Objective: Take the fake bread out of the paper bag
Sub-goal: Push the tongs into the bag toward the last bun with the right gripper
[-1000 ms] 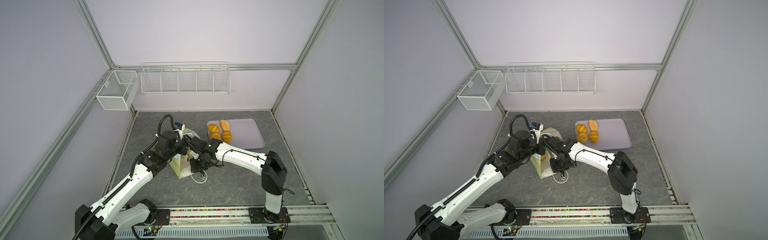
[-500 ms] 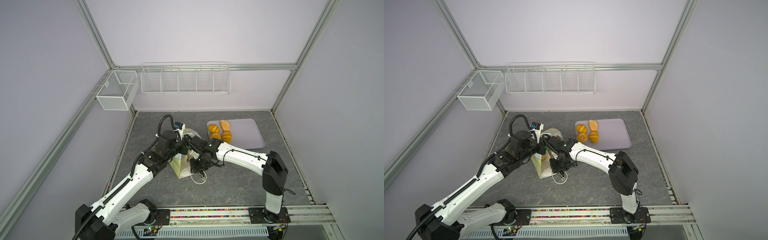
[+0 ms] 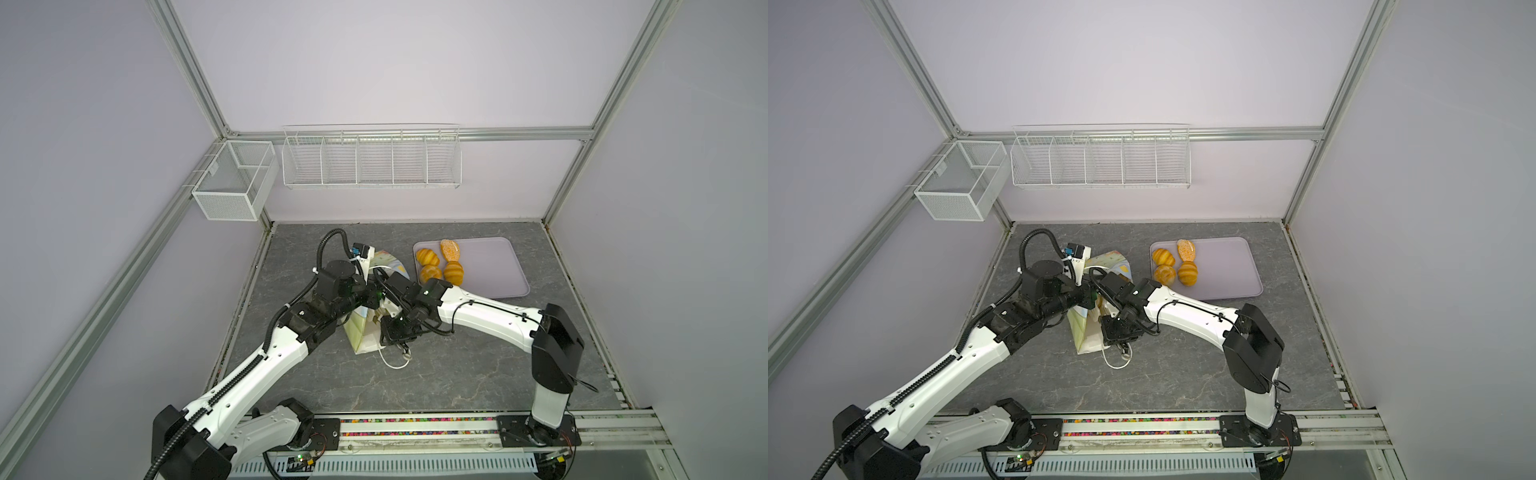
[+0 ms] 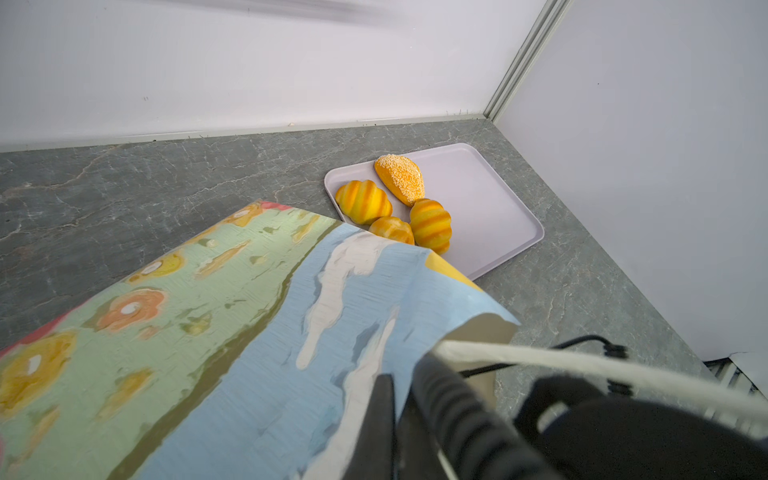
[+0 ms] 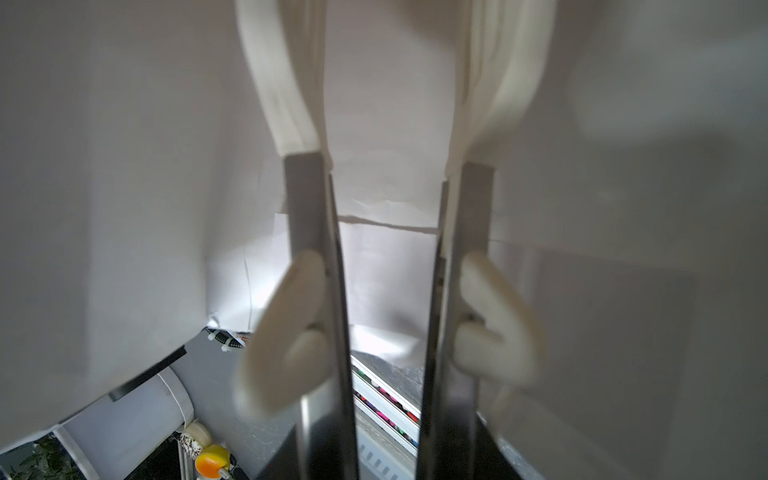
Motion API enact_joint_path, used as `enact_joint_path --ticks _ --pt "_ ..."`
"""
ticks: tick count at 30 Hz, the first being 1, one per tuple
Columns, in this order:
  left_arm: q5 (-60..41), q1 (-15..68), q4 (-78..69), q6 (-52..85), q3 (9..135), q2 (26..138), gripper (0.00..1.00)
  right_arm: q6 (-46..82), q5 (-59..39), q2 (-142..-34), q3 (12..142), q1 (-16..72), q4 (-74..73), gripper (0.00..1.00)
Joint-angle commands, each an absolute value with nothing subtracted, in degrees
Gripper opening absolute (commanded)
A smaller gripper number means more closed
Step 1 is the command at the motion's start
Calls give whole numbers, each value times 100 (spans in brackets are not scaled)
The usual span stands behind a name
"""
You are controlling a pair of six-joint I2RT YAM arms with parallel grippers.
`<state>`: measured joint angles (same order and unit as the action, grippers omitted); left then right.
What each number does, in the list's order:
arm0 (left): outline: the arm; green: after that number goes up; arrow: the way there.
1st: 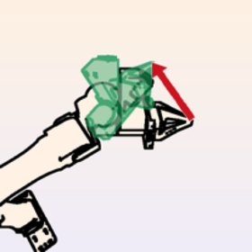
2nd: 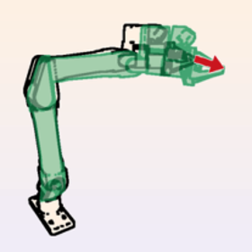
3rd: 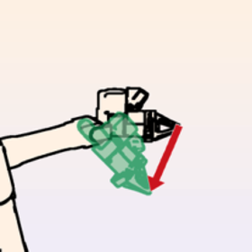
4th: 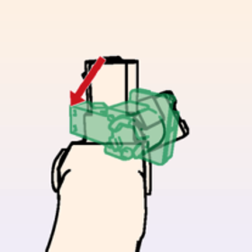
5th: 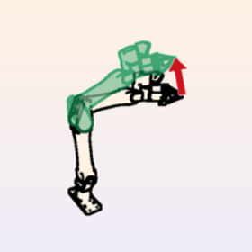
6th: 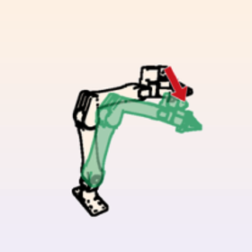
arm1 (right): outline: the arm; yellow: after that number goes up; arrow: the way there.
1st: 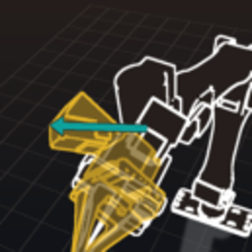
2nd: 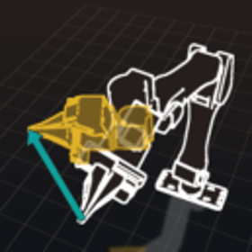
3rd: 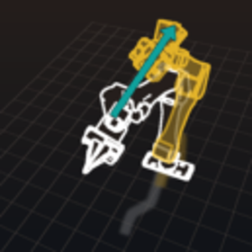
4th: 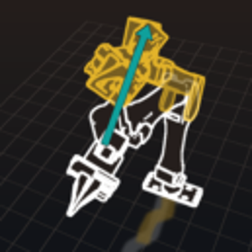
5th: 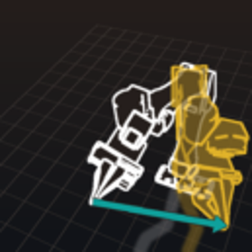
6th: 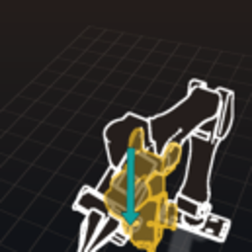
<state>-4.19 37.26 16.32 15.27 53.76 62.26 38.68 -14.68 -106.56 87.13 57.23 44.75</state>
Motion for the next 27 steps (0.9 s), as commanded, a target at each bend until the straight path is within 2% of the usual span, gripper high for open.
enact_joint_path --ticks 1,3,8,14,27 --pt "-943 3911 1343 1717 5417 6024 0 3974 -1519 -10478 8627 5636 3908 39" --pt "-923 3911 1339 1739 5373 5964 0 3970 -1501 -10445 8601 5628 3874 36" --pt "-852 3911 1370 1749 5283 5885 0 3980 -1379 -10276 8431 5610 3754 21" --pt "-693 3911 1407 1689 5170 5817 0 4031 -1257 -9920 8207 5610 3753 7" --pt "-45 3911 1404 1928 5193 6120 0 4103 -820 -9056 7988 5820 4098 7"
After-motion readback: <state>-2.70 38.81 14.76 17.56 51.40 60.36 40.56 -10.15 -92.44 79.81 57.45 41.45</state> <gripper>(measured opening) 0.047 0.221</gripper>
